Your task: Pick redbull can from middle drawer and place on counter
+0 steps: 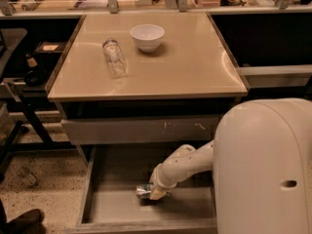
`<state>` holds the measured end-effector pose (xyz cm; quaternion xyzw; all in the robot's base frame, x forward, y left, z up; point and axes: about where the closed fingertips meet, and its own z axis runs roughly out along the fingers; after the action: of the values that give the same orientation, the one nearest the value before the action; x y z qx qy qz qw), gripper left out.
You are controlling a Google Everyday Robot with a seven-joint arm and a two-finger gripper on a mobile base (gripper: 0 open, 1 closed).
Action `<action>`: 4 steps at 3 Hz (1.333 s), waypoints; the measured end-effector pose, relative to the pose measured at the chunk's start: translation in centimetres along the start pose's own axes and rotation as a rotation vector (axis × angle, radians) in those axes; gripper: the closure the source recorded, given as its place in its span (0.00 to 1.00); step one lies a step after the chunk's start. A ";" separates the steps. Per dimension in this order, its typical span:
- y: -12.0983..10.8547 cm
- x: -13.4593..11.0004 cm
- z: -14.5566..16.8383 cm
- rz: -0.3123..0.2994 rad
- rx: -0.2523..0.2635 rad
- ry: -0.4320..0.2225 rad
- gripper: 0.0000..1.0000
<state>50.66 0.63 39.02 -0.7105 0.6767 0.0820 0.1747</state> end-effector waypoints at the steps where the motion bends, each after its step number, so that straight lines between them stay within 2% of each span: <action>1: 1.3 2.0 -3.4 0.088 0.034 0.046 1.00; 2: 2.2 3.5 -7.8 0.177 0.074 0.107 1.00; 3: 2.1 3.5 -7.9 0.181 0.076 0.106 1.00; 4: 1.3 3.9 -10.0 0.190 0.101 0.144 1.00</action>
Offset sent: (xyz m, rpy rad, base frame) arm -0.0625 -0.0818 0.0831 -0.1514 -0.0326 -0.3061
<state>48.46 -6.63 46.76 -0.6376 0.7549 0.0128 0.1529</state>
